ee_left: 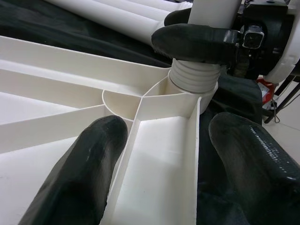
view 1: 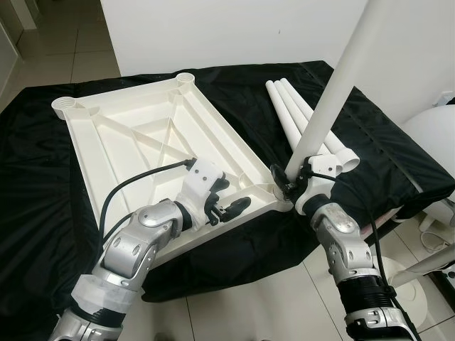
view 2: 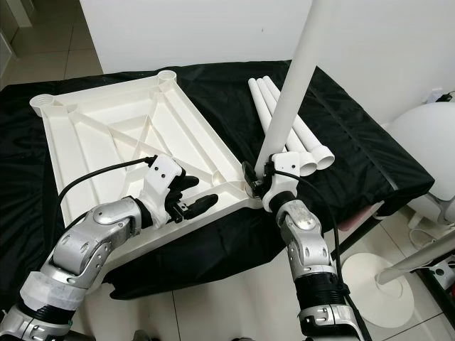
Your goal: Building children table
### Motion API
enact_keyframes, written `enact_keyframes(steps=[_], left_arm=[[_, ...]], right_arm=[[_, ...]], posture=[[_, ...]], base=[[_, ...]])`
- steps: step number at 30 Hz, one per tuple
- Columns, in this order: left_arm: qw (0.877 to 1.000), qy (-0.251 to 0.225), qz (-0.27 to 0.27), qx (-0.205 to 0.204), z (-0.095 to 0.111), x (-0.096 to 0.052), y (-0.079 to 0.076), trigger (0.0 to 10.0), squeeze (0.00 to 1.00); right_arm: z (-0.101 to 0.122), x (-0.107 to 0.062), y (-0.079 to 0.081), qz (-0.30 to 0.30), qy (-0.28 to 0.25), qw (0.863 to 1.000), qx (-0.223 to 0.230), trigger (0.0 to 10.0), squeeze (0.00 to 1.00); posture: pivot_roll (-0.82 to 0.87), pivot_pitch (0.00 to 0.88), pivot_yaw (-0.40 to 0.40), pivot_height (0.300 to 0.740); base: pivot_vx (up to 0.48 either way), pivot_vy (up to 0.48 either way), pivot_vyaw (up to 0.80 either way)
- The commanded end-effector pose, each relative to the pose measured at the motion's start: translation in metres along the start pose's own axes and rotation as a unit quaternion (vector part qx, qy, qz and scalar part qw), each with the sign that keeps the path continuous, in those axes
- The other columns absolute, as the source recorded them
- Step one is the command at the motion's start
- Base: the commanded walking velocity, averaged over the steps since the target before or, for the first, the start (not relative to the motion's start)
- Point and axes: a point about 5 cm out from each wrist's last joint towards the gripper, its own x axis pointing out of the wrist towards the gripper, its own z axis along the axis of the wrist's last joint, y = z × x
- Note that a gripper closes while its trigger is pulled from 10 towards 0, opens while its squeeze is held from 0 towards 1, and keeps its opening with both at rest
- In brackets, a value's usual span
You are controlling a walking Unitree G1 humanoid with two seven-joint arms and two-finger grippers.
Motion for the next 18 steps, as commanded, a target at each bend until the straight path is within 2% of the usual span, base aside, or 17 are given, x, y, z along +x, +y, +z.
enact_keyframes(steps=[1,6,7,8,10,11,13,17,18], left_arm=[[1.000,-0.005,-0.011,0.004,0.005,0.000,-0.001,10.0,0.00],[1.000,-0.005,-0.009,0.004,0.005,-0.001,-0.001,10.0,0.00],[1.000,-0.004,-0.008,0.004,0.004,-0.001,-0.001,10.0,0.00],[1.000,-0.005,-0.008,0.003,0.004,-0.001,-0.001,10.0,0.00],[1.000,-0.005,-0.008,0.003,0.004,-0.001,-0.001,10.0,0.00],[1.000,-0.005,-0.008,0.003,0.004,-0.001,-0.001,10.0,0.00],[1.000,-0.005,-0.010,0.002,0.004,0.000,-0.002,10.0,0.00],[1.000,-0.005,-0.010,0.002,0.004,0.000,-0.002,10.0,0.00],[1.000,-0.005,-0.010,0.002,0.004,0.000,-0.002,10.0,0.00]], right_arm=[[-0.048,-0.014,-0.002,-0.020,0.112,0.993,0.007,10.0,0.00],[-0.043,-0.016,-0.002,-0.057,0.076,0.996,0.005,10.0,0.00],[-0.039,-0.017,0.001,-0.073,0.057,0.996,0.006,10.0,0.00],[-0.035,-0.016,0.005,-0.117,0.031,0.992,0.023,10.0,0.00],[-0.035,-0.016,0.005,-0.117,0.031,0.992,0.023,10.0,0.00],[-0.032,-0.016,0.007,-0.150,0.017,0.988,0.037,10.0,0.00],[-0.031,-0.019,0.009,-0.239,0.005,0.969,0.061,10.0,0.00],[-0.031,-0.019,0.009,-0.239,0.005,0.969,0.061,10.0,0.00],[-0.032,-0.020,0.012,-0.262,0.002,0.962,0.075,10.0,0.00]], posture=[[0.05,0.100,0.002,0.740],[0.05,0.102,0.002,0.740],[0.05,0.102,0.002,0.740],[0.04,0.102,0.004,0.740],[0.04,0.102,0.004,0.740],[0.04,0.102,0.004,0.740],[0.04,0.101,0.004,0.740],[0.04,0.101,0.004,0.740],[0.04,0.101,0.002,0.740]], base=[[0.000,0.000,0.00],[0.000,0.000,0.00],[0.000,0.000,0.00],[0.000,0.000,0.00],[0.000,0.000,0.00],[0.000,0.000,0.00],[0.000,0.000,0.00],[0.000,0.000,0.00],[0.000,0.000,0.00]])
